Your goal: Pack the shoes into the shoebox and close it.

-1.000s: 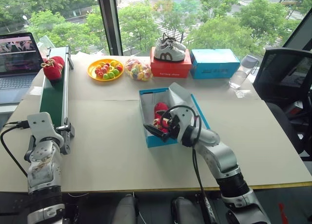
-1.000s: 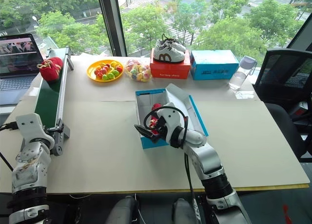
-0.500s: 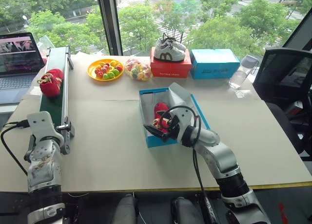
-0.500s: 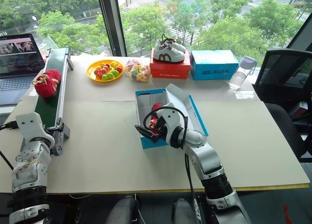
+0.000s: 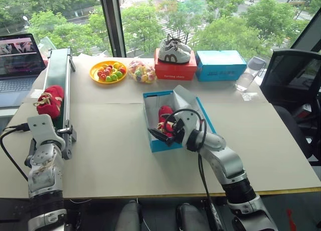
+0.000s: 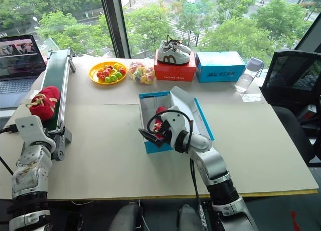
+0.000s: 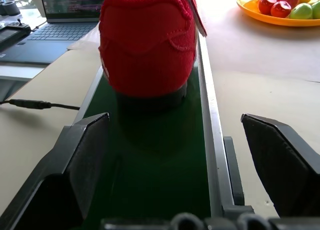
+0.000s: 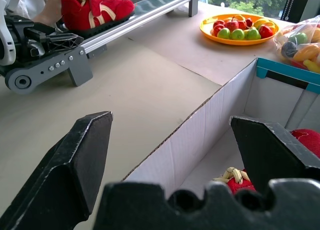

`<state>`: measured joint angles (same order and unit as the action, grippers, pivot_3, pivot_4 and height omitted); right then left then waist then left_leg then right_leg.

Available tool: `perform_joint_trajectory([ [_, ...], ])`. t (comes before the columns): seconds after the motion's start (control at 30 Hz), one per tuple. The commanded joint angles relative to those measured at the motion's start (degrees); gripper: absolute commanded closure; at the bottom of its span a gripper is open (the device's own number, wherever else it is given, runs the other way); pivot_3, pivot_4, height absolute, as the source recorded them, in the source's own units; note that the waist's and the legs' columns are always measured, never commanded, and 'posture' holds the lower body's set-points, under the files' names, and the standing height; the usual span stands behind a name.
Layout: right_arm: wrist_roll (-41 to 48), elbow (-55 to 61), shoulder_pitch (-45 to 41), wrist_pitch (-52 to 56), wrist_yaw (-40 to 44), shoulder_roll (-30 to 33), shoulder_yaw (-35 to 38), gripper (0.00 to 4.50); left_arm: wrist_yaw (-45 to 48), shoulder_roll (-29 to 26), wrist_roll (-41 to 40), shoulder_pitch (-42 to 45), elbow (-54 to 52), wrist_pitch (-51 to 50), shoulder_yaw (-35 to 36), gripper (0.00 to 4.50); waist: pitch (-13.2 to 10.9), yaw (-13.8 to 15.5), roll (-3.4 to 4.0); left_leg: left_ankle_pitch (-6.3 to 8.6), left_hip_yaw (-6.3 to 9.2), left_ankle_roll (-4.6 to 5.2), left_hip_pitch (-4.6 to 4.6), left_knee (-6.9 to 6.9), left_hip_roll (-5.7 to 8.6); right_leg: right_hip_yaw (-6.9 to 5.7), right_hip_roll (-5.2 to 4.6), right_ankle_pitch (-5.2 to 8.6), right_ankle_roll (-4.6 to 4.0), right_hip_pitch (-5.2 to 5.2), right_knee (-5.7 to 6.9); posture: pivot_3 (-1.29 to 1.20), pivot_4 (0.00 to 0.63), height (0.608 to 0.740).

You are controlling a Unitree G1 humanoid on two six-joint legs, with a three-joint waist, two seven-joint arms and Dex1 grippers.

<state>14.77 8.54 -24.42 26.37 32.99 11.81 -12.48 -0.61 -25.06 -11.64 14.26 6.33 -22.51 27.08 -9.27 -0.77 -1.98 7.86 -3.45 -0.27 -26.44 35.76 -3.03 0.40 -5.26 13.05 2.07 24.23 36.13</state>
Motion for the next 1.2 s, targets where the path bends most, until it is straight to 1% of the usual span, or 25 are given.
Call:
perform_joint_trajectory([
  [0.03,0.39,1.22,-0.45,-0.97,-0.18,-0.21,1.14,0.04,-2.26,-0.05,-0.87,1.2,-0.83,-1.68,2.45,0.0,0.0,0.0,0.0,0.0,0.0,0.0,0.0,0.0,0.0,0.0,0.0,0.0,0.0,0.0,0.0,0.0,0.15,0.74],
  [0.23,0.42,1.16,-0.78,-1.01,-0.18,-0.17,1.31,0.04,-2.49,0.69,-1.91,1.78,0.71,-3.34,2.85,0.0,0.0,0.03,0.0,0.0,0.0,0.0,0.0,0.01,0.01,0.0,0.0,0.0,0.01,-0.02,0.01,0.0,0.15,0.74],
  [0.33,0.46,1.25,-0.85,-0.94,-0.2,-0.02,1.44,0.0,-1.61,1.42,-3.31,2.13,0.11,-2.3,3.0,0.7,0.0,0.09,0.0,0.0,0.0,0.0,0.02,0.01,0.01,0.0,0.0,0.0,0.01,-0.03,0.01,0.0,0.15,0.74],
  [0.4,0.46,1.21,-0.9,-0.94,-0.26,0.02,1.51,0.0,-0.91,2.58,-5.63,3.14,-0.17,-1.12,4.18,1.44,0.01,0.17,0.0,0.0,0.0,0.0,0.05,0.01,0.01,-0.01,0.0,0.0,0.01,-0.05,0.04,0.0,0.15,0.74],
  [0.43,0.45,1.18,-0.94,-0.96,-0.28,0.05,1.54,0.0,-0.17,3.2,-7.02,3.74,-0.59,-0.26,4.69,1.72,0.0,0.21,0.0,0.0,0.0,0.0,0.07,0.01,0.01,-0.01,0.0,0.0,0.01,-0.06,0.05,0.0,0.15,0.74],
  [0.47,0.44,1.13,-0.99,-0.96,-0.3,0.08,1.57,0.0,1.05,3.52,-7.64,4.16,-1.53,1.54,4.42,1.84,0.0,0.31,-0.01,0.0,0.0,0.0,0.07,0.01,0.01,-0.01,-0.01,0.0,0.01,-0.06,0.04,0.0,0.15,0.74],
  [0.53,0.45,0.97,-1.15,-0.97,-0.4,0.09,1.66,0.0,3.54,4.19,-8.75,4.73,-3.55,4.44,3.62,1.84,0.01,0.53,-0.03,0.0,0.01,0.0,0.06,0.04,0.0,-0.03,-0.01,-0.01,0.01,-0.09,0.04,0.0,0.15,0.74],
  [0.63,1.25,0.05,-1.81,0.36,-1.88,-0.78,3.07,0.0,11.77,7.63,-16.09,5.64,-11.93,7.62,0.77,1.84,0.02,0.57,-0.19,0.0,-0.01,-0.01,0.04,0.06,0.01,-0.01,-0.02,-0.02,0.02,-0.1,-0.01,0.0,0.15,0.74],
  [0.7,4.27,-0.98,-3.11,3.53,-4.2,-2.92,6.46,0.0,15.9,8.62,-19.95,4.62,-15.76,3.15,-2.99,1.84,0.03,0.64,-0.28,0.0,-0.01,-0.01,-0.03,0.07,0.01,-0.01,-0.03,-0.02,0.03,-0.09,-0.05,0.0,0.15,0.74],
  [0.77,8.27,-1.05,-5.35,6.18,-5.74,-4.87,10.57,0.0,19.94,9.1,-27.2,2.49,-19.26,-5.78,-7.03,1.84,0.04,0.44,-0.27,0.0,-0.04,0.0,-0.03,0.06,0.03,0.09,-0.01,-0.04,0.06,-0.06,-0.02,0.0,0.15,0.74],
  [0.8,8.93,-0.51,-6.41,6.6,-5.77,-4.8,11.52,0.0,21.42,8.92,-29.34,1.48,-20.71,-8.42,-8.6,1.84,0.04,0.33,-0.27,-0.01,-0.04,0.01,-0.02,0.06,0.03,0.12,0.0,-0.05,0.07,-0.08,-0.01,0.0,0.15,0.74],
  [0.87,-2.58,1.76,-10.2,-3.84,-4.15,2.39,6.65,0.0,22.57,7.93,-33.1,0.2,-22.37,-14.18,-10.55,1.84,0.03,-0.14,-0.25,-0.14,-0.05,0.22,0.01,0.06,0.04,0.17,0.01,-0.05,0.09,-0.08,0.04,0.0,0.15,0.74],
  [0.9,-7.82,2.59,-11.69,-8.98,-3.0,5.88,3.87,0.0,22.52,7.56,-33.42,0.05,-22.73,-15.15,-11.09,1.84,0.01,-0.27,-0.23,-0.25,-0.07,0.41,0.01,0.08,0.06,0.19,0.01,-0.03,0.12,-0.04,0.04,0.0,0.15,0.74],
  [0.97,-17.11,2.95,-14.45,-19.71,-1.72,12.02,-0.99,0.0,22.83,6.8,-34.47,0.46,-22.76,-16.87,-11.57,1.84,0.0,-0.53,-0.22,-0.27,-0.08,0.44,0.01,0.07,0.07,0.21,0.01,0.02,0.17,0.02,0.03,0.0,0.15,0.74],
  [1.03,-30.08,1.95,-17.02,-35.61,-0.79,20.12,-7.38,0.0,24.39,5.89,-35.38,1.74,-22.73,-18.98,-12.97,1.84,0.0,-0.69,-0.22,-0.27,-0.06,0.45,0.01,0.01,0.03,0.22,0.09,0.08,0.09,0.09,0.05,0.0,0.15,0.74],
  [1.07,-34.38,1.04,-17.66,-41.31,-1.01,22.58,-9.33,0.0,24.86,5.63,-35.62,2.31,-22.55,-19.61,-13.46,1.84,-0.01,-0.6,-0.2,-0.27,-0.03,0.45,0.06,-0.02,0.01,0.21,0.15,0.11,0.04,0.05,0.05,0.0,0.15,0.74],
  [1.13,-38.58,-1.94,-17.18,-52.73,-2.54,25.69,-11.95,0.0,25.85,5.44,-35.98,4.65,-21.46,-20.88,-14.89,1.84,-0.01,-0.4,-0.21,-0.27,-0.02,0.44,0.15,-0.06,0.03,0.22,0.15,0.21,0.08,-0.01,0.07,0.0,0.15,0.74],
  [1.2,-40.52,-4.37,-17.18,-58.86,-3.73,26.51,-12.81,0.0,26.61,5.33,-35.8,6.0,-20.72,-21.46,-15.68,1.84,-0.02,-0.2,-0.23,-0.27,-0.04,0.44,0.15,-0.03,0.08,0.25,0.09,0.23,0.13,-0.09,0.0,0.0,0.15,0.74],
])
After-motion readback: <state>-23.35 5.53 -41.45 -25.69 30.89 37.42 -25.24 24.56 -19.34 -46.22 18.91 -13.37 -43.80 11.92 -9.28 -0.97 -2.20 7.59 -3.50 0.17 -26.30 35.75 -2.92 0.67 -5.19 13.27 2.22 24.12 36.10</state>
